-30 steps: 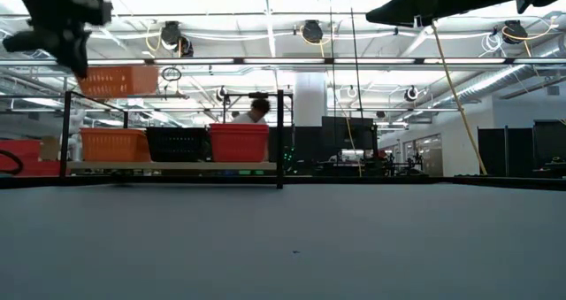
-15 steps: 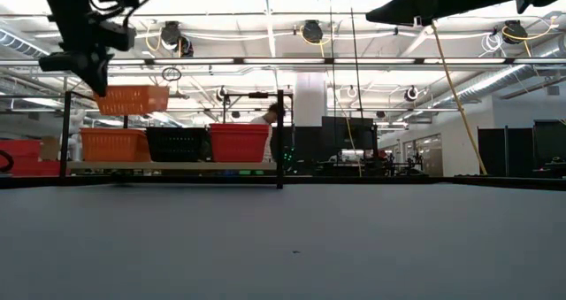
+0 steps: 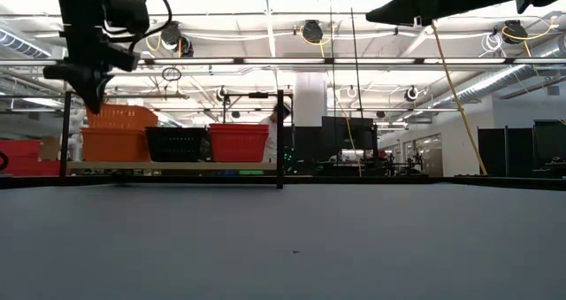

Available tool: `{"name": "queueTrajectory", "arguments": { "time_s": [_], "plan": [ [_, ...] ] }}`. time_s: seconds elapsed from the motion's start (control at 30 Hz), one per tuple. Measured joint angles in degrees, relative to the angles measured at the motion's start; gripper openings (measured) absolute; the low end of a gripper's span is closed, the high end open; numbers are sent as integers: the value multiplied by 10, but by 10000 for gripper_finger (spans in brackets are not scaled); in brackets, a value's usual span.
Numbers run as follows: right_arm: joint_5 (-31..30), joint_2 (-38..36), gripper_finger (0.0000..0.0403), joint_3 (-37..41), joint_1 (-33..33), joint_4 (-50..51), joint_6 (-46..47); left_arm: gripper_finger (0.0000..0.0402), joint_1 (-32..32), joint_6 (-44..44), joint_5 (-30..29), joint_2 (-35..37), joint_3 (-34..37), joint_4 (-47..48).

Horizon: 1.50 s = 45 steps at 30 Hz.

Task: Stack baskets on shelf by color
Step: Stack the orange bin on top of the other orange bin on the shelf, then return to Home Position

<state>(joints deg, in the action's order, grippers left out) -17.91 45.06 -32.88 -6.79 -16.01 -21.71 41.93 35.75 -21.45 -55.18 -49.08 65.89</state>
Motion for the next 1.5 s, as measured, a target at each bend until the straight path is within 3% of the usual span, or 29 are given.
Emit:
{"name": "queueTrajectory", "arguments": {
  "time_s": [0.1, 0.37, 0.63, 0.77, 0.93, 1.17, 1.37, 1.5],
  "plan": [
    [0, 0, 130, 0, 0, 0, 5, 9, 5, -4, 23, -9, 0, 2],
    [0, 0, 130, 0, 0, 0, 14, 77, 5, 29, 34, -14, 0, 13],
    [0, 0, 130, 0, 0, 12, 18, 115, 5, 44, -38, -9, -3, 2],
    [0, 0, 130, 0, 0, 13, 38, 126, 0, 43, -24, 10, -22, -3],
    [0, 0, 130, 0, 0, 11, 48, 113, -9, -7, 21, 36, -28, -42],
    [0, 0, 130, 0, 0, 8, 67, 67, -11, -32, 9, 37, 16, -48],
    [4, 0, 130, 0, 0, -20, 97, 30, -58, -59, 123, 68, 4, -124],
    [102, 0, 130, 0, 0, -69, 150, 7, -113, -136, 199, 106, 7, -279]
  ]
}}
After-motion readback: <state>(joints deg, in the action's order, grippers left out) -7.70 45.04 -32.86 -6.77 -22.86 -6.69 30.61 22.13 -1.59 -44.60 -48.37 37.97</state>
